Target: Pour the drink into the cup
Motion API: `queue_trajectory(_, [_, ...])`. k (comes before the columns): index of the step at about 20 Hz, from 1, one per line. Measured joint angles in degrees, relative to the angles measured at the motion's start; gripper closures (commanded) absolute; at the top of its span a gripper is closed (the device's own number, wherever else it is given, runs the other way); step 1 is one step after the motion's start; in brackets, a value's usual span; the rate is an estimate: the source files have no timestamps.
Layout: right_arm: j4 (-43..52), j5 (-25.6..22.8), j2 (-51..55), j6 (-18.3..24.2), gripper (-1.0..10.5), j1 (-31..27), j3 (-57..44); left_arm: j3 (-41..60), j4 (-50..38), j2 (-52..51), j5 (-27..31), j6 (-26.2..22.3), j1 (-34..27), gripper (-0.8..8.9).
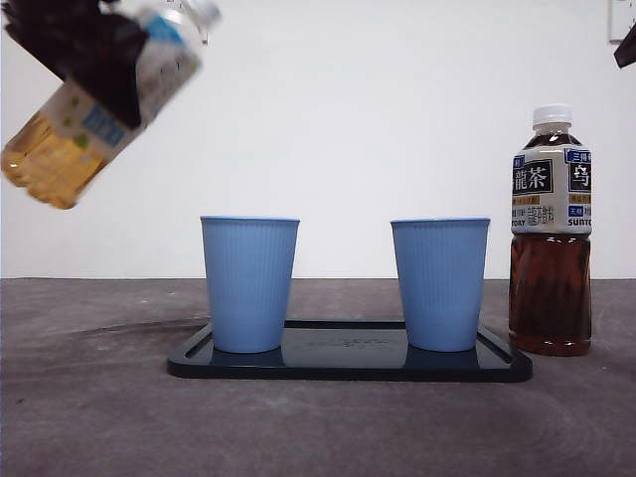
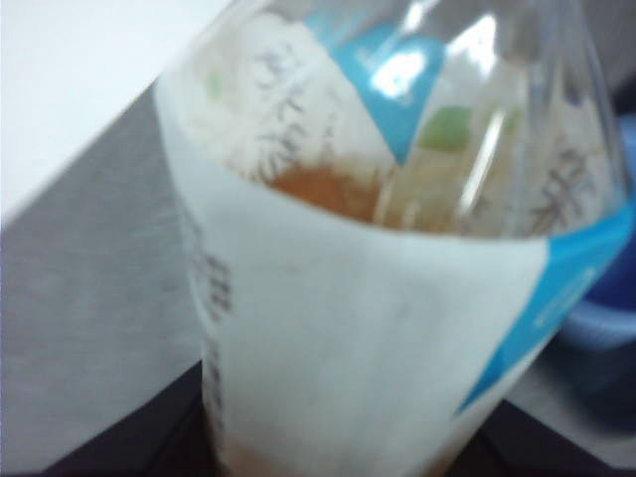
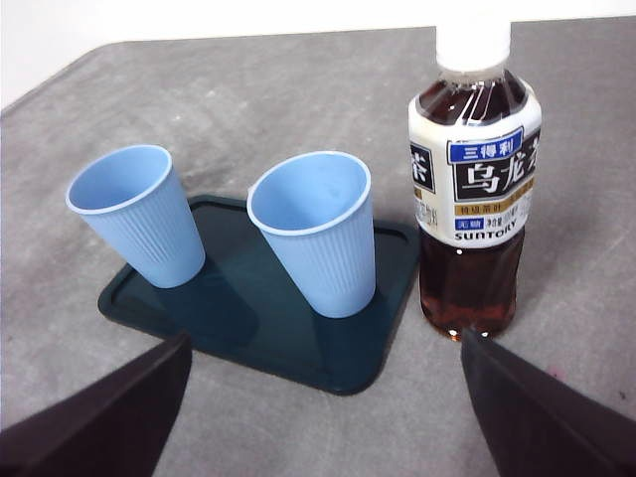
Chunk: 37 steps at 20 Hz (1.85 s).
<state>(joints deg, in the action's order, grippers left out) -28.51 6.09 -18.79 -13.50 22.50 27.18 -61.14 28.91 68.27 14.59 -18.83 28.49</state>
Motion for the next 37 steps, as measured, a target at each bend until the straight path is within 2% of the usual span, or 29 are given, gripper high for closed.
queue_trajectory(2, [-0.02, -0.02, 0.0, 0.0, 5.2, 0.0, 0.0, 0.0, -0.13, -2.1, -7.58, 6.75, -3.26, 6.4])
queue_trajectory(5, [-0.02, -0.02, 0.0, 0.0, 5.2, 0.0, 0.0, 0.92, -5.53, -3.82, -13.49, 13.16, -6.69, 6.39])
queue_trajectory(10, [-0.42, -0.02, 0.0, 0.0, 5.2, 0.0, 0.0, 13.88, -23.52, -6.45, -14.75, 21.2, -7.76, 6.4])
queue_trajectory(13, [-0.42, -0.04, 0.0, 0.0, 5.2, 0.0, 0.0, 22.21, -33.64, -5.33, -14.8, 24.41, -7.76, 6.4])
queue_trajectory(17, [-0.42, -0.02, 0.0, 0.0, 5.2, 0.0, 0.0, 26.58, -45.03, -1.99, -14.84, 25.49, -8.24, 6.4])
queue_trajectory(26, [-0.42, -0.02, 0.0, 0.0, 5.2, 0.0, 0.0, 27.45, -57.51, 13.16, -14.84, 25.59, -8.39, 6.4])
queue_trajectory(37, [-0.42, -0.02, 0.0, 0.0, 5.2, 0.0, 0.0, 27.45, -56.92, 15.67, -14.82, 25.59, -8.39, 6.06])
